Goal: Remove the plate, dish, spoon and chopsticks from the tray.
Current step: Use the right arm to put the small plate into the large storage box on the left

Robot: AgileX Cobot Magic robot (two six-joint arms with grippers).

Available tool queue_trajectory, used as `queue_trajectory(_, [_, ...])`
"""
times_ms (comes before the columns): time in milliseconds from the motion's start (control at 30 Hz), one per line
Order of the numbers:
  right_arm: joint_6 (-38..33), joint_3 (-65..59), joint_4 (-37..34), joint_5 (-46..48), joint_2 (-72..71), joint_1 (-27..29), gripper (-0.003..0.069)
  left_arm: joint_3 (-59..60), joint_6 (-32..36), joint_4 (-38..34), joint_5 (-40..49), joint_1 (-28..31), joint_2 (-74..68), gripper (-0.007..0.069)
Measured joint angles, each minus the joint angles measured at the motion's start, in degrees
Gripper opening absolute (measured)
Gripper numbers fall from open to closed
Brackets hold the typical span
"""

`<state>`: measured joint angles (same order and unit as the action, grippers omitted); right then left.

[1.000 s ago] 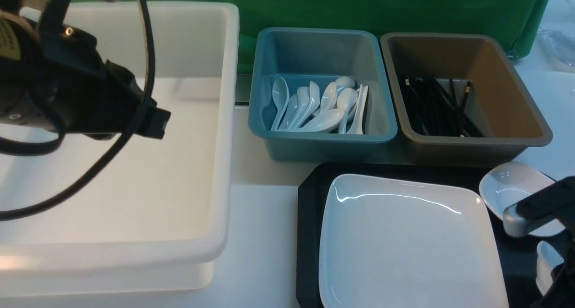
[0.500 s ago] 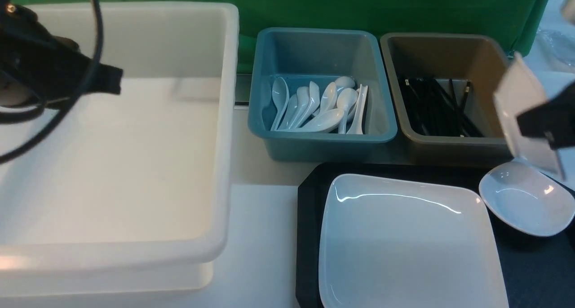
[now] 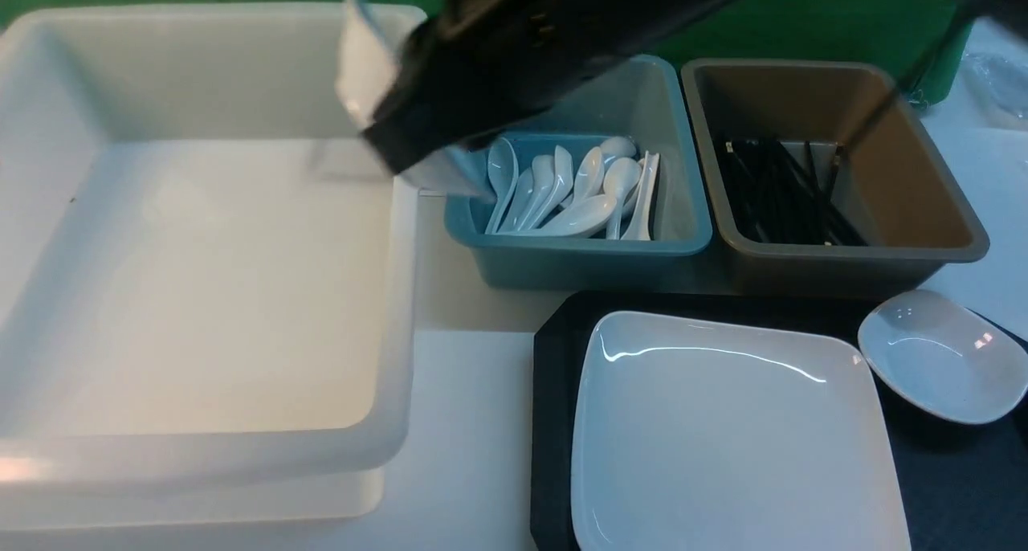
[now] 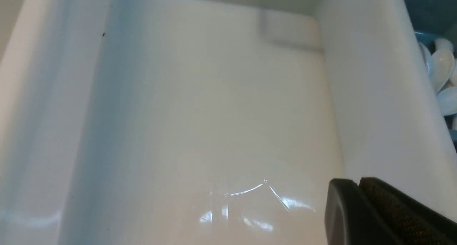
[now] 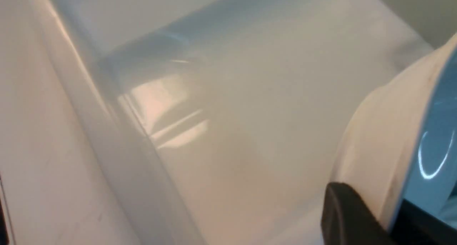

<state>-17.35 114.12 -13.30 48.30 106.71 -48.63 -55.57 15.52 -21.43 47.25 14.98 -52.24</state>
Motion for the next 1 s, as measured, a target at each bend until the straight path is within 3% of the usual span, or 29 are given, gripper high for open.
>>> queue_trajectory(267, [-0.11, 13.46, -0.18, -1.00, 17.52, -4.27, 0.0061, 0.35, 1.24, 5.69, 8.28, 0.36, 1.38, 0.0014])
queue_trajectory(433, [-0.06, 14.70, -0.13, -3.29, 23.26, -4.78, 0.0061, 0.36, 1.29, 10.74, 10.11, 0.42, 1.38, 0.0014])
queue_trajectory(733, [-0.06, 14.77, -0.08, -5.24, 28.49, -4.78, 0.0073, 0.41, 1.29, 10.99, 10.06, 0.42, 1.38, 0.0014])
queue_trajectory(1000, [-0.11, 14.77, -0.09, -4.85, 31.47, -4.78, 0.0225, 0.41, 1.29, 10.99, 10.02, 0.42, 1.38, 0.0014])
